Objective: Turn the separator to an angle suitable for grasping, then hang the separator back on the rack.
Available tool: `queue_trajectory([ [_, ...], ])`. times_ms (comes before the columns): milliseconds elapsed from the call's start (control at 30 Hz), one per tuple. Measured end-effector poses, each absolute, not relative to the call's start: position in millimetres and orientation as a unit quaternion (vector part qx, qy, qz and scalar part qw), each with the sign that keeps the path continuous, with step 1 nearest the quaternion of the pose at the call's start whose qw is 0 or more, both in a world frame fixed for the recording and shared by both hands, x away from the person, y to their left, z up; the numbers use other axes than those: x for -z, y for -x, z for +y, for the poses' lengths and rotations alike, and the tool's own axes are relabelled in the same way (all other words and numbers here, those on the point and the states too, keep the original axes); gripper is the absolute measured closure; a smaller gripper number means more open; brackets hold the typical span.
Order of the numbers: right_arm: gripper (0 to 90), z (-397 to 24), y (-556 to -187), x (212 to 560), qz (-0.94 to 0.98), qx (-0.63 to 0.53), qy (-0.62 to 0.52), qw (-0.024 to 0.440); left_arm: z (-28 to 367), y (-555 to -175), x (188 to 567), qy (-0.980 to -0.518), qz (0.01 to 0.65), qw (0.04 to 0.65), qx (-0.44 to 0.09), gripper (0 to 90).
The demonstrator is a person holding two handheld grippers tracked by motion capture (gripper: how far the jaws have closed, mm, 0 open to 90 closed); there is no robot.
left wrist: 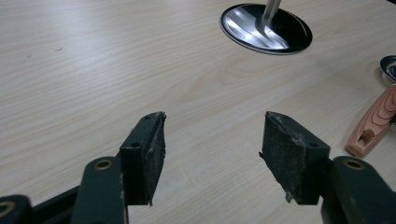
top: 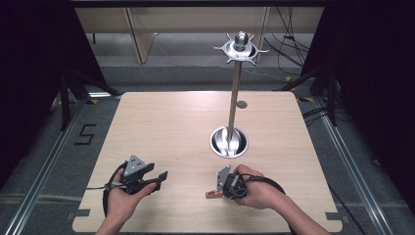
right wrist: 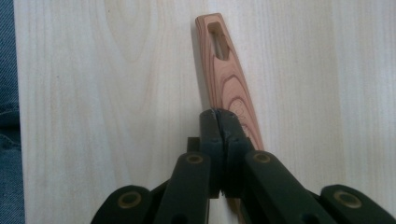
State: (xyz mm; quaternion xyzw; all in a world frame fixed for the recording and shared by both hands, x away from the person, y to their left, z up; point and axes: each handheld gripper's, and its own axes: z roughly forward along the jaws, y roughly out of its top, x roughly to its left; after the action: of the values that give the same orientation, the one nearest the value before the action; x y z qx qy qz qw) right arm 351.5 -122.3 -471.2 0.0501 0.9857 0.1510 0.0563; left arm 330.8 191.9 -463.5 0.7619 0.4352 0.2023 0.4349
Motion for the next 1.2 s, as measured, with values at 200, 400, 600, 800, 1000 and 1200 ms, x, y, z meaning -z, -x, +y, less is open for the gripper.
queue_trajectory([
  [200,76.6,-126,-349,456,0.983,-0.158,-0.07,0.063,190,-332,464,-0.761,0.434,0.439,-0.201,38.8],
  [400,64.7,-137,-355,450,0.98,-0.155,-0.082,0.091,189,-334,465,-0.766,0.426,0.439,-0.198,38.8],
  [600,59.9,-139,-362,452,0.984,-0.148,-0.048,0.089,190,-333,465,-0.766,0.428,0.438,-0.197,38.8],
  [800,57.3,-130,-358,448,0.988,-0.113,-0.066,0.08,189,-332,464,-0.763,0.429,0.441,-0.197,38.8],
  [1000,57.6,-122,-365,445,0.992,-0.088,-0.025,0.088,188,-332,463,-0.763,0.43,0.44,-0.199,38.8],
  [1200,57.7,-110,-367,447,0.994,-0.081,0.015,0.078,189,-331,464,-0.763,0.432,0.439,-0.197,38.7],
])
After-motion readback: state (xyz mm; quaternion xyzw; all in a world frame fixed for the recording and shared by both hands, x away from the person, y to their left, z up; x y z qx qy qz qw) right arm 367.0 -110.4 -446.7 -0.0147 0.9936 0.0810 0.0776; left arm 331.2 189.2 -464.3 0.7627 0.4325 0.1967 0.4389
